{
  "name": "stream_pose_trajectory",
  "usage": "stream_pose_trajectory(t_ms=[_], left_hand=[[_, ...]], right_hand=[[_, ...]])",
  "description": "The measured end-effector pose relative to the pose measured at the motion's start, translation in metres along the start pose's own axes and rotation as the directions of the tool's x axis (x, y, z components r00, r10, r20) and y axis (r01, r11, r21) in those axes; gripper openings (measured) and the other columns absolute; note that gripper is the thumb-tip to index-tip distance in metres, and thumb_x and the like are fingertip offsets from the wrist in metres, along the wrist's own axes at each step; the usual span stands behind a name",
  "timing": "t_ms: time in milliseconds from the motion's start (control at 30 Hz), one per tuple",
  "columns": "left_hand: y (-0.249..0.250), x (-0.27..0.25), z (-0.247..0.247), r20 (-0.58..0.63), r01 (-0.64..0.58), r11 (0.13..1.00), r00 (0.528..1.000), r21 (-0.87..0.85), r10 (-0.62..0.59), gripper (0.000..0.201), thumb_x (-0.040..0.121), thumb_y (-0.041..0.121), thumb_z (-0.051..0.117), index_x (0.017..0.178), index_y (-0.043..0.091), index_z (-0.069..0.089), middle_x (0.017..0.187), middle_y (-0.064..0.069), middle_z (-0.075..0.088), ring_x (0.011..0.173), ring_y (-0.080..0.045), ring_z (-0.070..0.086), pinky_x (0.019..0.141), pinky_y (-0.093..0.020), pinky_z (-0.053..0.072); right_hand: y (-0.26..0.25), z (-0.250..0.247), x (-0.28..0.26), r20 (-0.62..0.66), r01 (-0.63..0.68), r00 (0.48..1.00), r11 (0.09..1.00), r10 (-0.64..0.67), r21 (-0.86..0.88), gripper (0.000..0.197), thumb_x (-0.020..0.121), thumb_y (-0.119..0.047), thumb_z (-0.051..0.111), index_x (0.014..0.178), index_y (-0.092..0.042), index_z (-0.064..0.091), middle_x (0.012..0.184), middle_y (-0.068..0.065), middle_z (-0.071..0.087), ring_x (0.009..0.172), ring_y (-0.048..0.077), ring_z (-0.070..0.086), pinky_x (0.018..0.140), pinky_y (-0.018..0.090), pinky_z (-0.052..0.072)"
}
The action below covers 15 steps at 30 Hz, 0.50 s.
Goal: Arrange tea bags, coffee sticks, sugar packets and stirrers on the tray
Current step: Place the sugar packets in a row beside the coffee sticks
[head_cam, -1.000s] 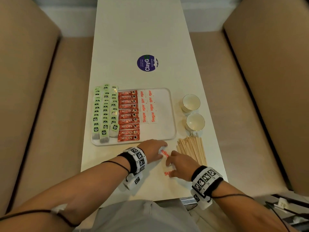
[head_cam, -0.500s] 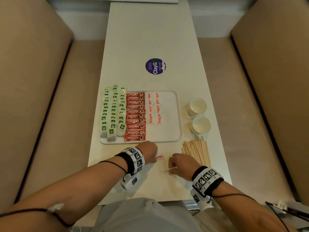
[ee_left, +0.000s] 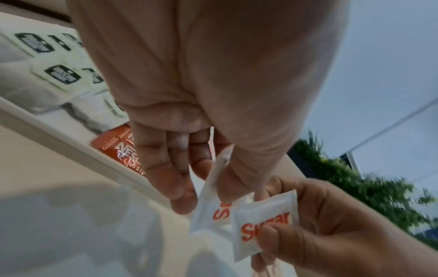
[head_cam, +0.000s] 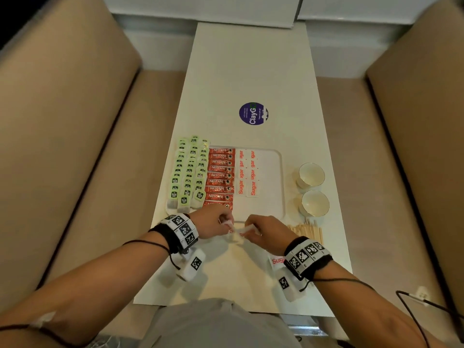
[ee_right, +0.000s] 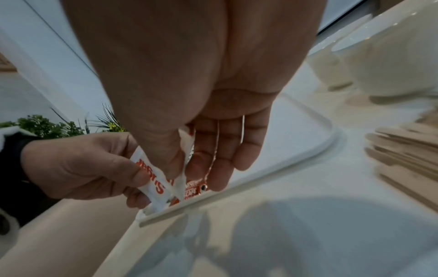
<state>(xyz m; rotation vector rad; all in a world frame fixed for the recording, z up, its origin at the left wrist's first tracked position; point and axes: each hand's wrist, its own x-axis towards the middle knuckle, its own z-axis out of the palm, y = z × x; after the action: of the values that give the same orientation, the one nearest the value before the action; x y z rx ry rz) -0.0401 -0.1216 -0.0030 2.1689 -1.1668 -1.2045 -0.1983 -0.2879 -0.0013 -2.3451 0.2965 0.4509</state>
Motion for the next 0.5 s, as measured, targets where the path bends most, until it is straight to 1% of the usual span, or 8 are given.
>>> stream_pose_trajectory(t_ms=[33, 100, 200, 267, 333, 367, 433, 500], left_hand=[[0.000, -0.003, -0.004, -0.013, -0.012, 0.998, 1.000, -0.060, 0.011, 0.019, 0.088, 0.021, 0.072, 0.080, 0.034, 0.062, 0.076, 0.012, 0.066, 0.069, -0.004, 0.061, 0.068, -0.026, 0.049], [0.001, -0.007, -0.010, -0.039, 0.011, 0.983, 0.999, -0.181, -0.018, 0.016, 0.091, 0.023, 0.073, 0.078, 0.030, 0.067, 0.072, 0.009, 0.068, 0.066, -0.005, 0.064, 0.066, -0.025, 0.054], [-0.001, -0.008, -0.012, -0.080, 0.060, 0.978, 0.994, -0.201, -0.077, 0.021, 0.093, 0.030, 0.070, 0.073, 0.027, 0.067, 0.071, 0.003, 0.068, 0.065, -0.011, 0.063, 0.070, -0.035, 0.056], [0.000, -0.007, -0.013, -0.088, 0.085, 0.958, 0.990, -0.272, -0.113, 0.018, 0.095, 0.029, 0.068, 0.080, 0.019, 0.068, 0.079, -0.003, 0.071, 0.072, -0.016, 0.067, 0.075, -0.039, 0.059], [0.004, -0.007, -0.014, -0.082, 0.094, 0.893, 0.986, -0.440, -0.144, 0.016, 0.099, 0.024, 0.063, 0.089, 0.011, 0.066, 0.089, -0.006, 0.072, 0.082, -0.018, 0.071, 0.076, -0.035, 0.061], [0.007, -0.008, -0.014, -0.067, 0.101, 0.845, 0.985, -0.525, -0.160, 0.015, 0.101, 0.022, 0.059, 0.094, 0.011, 0.065, 0.093, -0.006, 0.073, 0.085, -0.018, 0.072, 0.076, -0.032, 0.061], [0.014, -0.010, -0.016, -0.024, 0.117, 0.755, 0.985, -0.645, -0.173, 0.014, 0.105, 0.024, 0.053, 0.103, 0.015, 0.064, 0.100, -0.009, 0.074, 0.090, -0.023, 0.074, 0.072, -0.031, 0.060], [0.017, -0.011, -0.018, -0.002, 0.112, 0.721, 0.988, -0.684, -0.154, 0.016, 0.105, 0.025, 0.051, 0.113, 0.017, 0.063, 0.103, -0.011, 0.075, 0.091, -0.027, 0.075, 0.067, -0.030, 0.058]], right_hand=[[-0.003, -0.002, 0.003, -0.008, 0.008, 1.000, 1.000, -0.008, 0.013, 0.016, 0.096, -0.039, 0.065, 0.097, -0.024, 0.061, 0.080, -0.012, 0.061, 0.069, 0.007, 0.053, 0.061, 0.024, 0.040], [-0.009, -0.005, 0.009, -0.014, 0.012, 1.000, 0.999, -0.011, 0.047, 0.017, 0.095, -0.040, 0.066, 0.098, -0.024, 0.065, 0.082, -0.008, 0.065, 0.071, 0.011, 0.058, 0.065, 0.028, 0.046], [-0.017, -0.008, 0.016, -0.028, 0.016, 1.000, 0.995, -0.013, 0.102, 0.015, 0.094, -0.039, 0.067, 0.093, -0.025, 0.066, 0.083, -0.004, 0.067, 0.072, 0.013, 0.059, 0.065, 0.028, 0.046], [-0.022, -0.010, 0.021, -0.049, 0.010, 0.999, 0.991, -0.004, 0.131, 0.014, 0.094, -0.039, 0.067, 0.089, -0.027, 0.065, 0.084, -0.006, 0.065, 0.071, 0.009, 0.056, 0.064, 0.026, 0.043], [-0.024, -0.011, 0.025, -0.061, -0.007, 0.998, 0.987, 0.017, 0.158, 0.014, 0.095, -0.038, 0.066, 0.094, -0.025, 0.066, 0.088, -0.006, 0.065, 0.073, 0.006, 0.056, 0.067, 0.024, 0.043], [-0.025, -0.012, 0.026, -0.063, -0.019, 0.998, 0.985, 0.030, 0.170, 0.016, 0.095, -0.038, 0.065, 0.096, -0.022, 0.067, 0.090, -0.005, 0.066, 0.074, 0.007, 0.056, 0.068, 0.025, 0.044], [-0.025, -0.014, 0.030, -0.063, -0.041, 0.997, 0.983, 0.053, 0.179, 0.021, 0.096, -0.038, 0.064, 0.097, -0.018, 0.068, 0.088, -0.001, 0.067, 0.073, 0.012, 0.057, 0.067, 0.028, 0.047], [-0.025, -0.018, 0.033, -0.064, -0.050, 0.996, 0.982, 0.062, 0.182, 0.021, 0.096, -0.038, 0.065, 0.096, -0.017, 0.066, 0.085, 0.001, 0.067, 0.071, 0.014, 0.056, 0.065, 0.028, 0.045]])
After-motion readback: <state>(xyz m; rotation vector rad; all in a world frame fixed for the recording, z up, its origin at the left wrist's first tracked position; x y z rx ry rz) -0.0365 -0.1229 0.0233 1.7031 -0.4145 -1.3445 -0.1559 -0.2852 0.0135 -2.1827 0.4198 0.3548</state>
